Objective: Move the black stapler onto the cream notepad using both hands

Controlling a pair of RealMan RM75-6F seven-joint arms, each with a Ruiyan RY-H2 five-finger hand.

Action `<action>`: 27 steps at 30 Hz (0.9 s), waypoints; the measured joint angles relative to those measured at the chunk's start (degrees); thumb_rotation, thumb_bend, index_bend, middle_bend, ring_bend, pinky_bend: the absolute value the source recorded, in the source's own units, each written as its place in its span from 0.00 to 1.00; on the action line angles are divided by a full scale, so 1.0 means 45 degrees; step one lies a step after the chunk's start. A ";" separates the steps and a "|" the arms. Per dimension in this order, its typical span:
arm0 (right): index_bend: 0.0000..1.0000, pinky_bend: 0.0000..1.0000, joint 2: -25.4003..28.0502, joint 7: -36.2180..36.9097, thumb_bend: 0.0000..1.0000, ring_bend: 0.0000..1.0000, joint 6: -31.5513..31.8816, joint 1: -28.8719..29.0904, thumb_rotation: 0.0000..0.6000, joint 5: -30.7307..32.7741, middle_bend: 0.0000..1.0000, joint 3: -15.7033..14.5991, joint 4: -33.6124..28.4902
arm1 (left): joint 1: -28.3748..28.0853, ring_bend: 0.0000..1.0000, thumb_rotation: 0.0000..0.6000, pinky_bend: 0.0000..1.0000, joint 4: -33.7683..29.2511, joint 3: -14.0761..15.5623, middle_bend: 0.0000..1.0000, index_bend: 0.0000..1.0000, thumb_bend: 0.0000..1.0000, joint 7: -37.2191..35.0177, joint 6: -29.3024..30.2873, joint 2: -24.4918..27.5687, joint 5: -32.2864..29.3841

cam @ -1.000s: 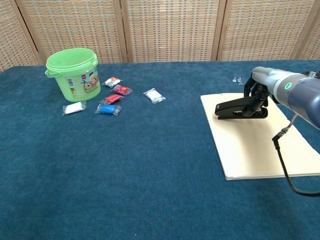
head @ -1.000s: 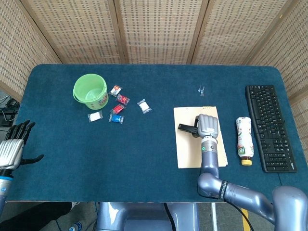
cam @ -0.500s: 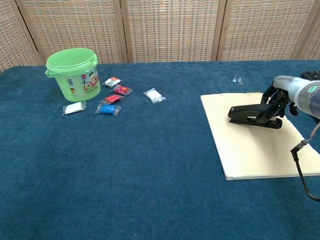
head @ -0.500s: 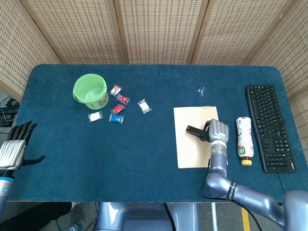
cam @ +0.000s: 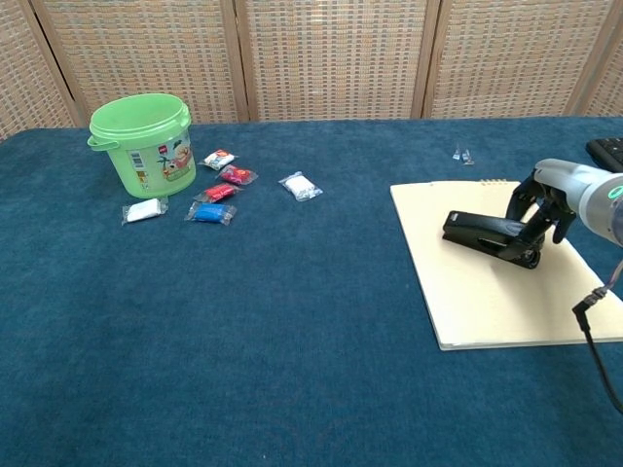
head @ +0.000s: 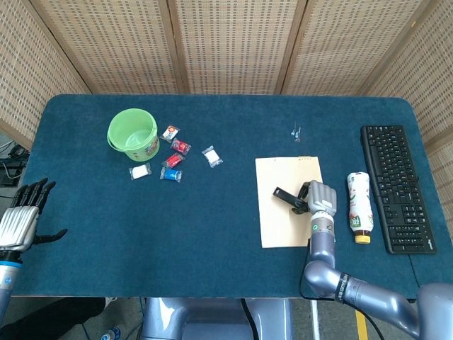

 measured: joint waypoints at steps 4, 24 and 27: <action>0.37 0.17 0.0077 -0.0079 0.20 0.07 0.0042 -0.0050 1.00 -0.0104 0.08 -0.0243 -0.0103 | -0.0004 0.00 1.00 0.00 0.0002 -0.0002 0.00 0.00 0.19 -0.0031 -0.0010 0.0007 0.0009; 0.00 0.00 0.1518 0.1416 0.13 0.00 0.1304 -0.1201 1.00 -0.4134 0.00 -0.1498 -0.1229 | 0.0109 0.00 1.00 0.00 0.0189 -0.0160 0.00 0.00 0.19 -0.0393 0.0315 -0.0069 0.0001; 0.00 0.00 0.1954 0.2257 0.12 0.00 0.1572 -0.1740 1.00 -0.5286 0.00 -0.1970 -0.1447 | 0.0123 0.00 1.00 0.00 0.0170 -0.0150 0.00 0.00 0.19 -0.0365 0.0330 -0.0071 0.0008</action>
